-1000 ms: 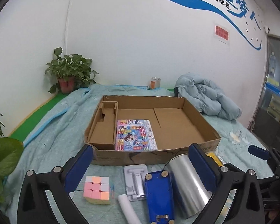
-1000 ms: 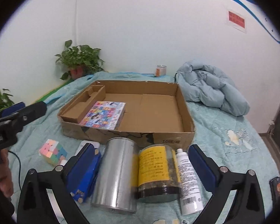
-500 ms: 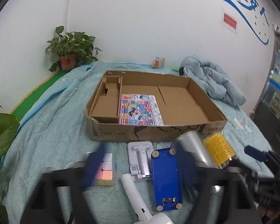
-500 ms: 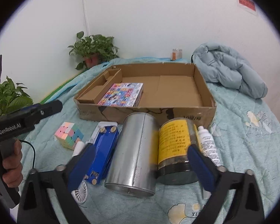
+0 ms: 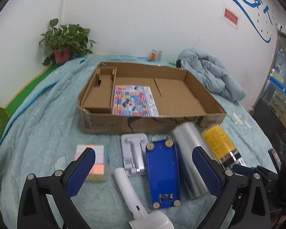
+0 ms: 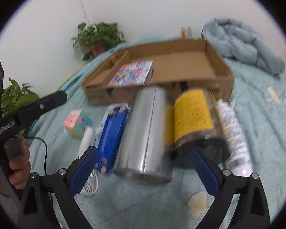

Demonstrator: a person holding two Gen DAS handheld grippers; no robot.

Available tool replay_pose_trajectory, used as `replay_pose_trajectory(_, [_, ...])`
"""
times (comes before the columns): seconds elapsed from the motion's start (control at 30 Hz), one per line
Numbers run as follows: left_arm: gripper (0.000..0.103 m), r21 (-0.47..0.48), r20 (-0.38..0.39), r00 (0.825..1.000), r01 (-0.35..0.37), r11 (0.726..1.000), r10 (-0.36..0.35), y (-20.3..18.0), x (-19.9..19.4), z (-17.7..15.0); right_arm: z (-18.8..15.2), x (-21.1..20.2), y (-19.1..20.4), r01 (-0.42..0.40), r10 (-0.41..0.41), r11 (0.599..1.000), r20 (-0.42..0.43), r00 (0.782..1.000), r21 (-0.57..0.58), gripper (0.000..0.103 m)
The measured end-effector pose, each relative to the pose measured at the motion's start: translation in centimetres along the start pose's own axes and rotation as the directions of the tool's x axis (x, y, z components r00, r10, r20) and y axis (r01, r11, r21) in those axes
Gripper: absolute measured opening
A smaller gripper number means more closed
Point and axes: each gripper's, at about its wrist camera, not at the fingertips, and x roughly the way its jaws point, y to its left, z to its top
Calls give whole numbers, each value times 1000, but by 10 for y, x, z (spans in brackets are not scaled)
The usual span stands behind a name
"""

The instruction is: Organize rigid objects

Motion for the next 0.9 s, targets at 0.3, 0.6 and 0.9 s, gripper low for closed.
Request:
replay_pose_trajectory(0.3, [102,4,-53,996,74,997,-74,-13,-7,-31,0,47,-20,-43,86,974,-186,979,223,84])
replay_pose_trajectory(0.6, [102,-113,-220,890,382,917,-398,-38,-2,-50,-43,-8,-5,47,-26,995,-216,976,93,84])
replay_pose_trajectory(0.9, [102,-171,-370,799,443,880,-474,-74,22,-68,-58,-47,-18,-117,148,984,-258,955,133,85])
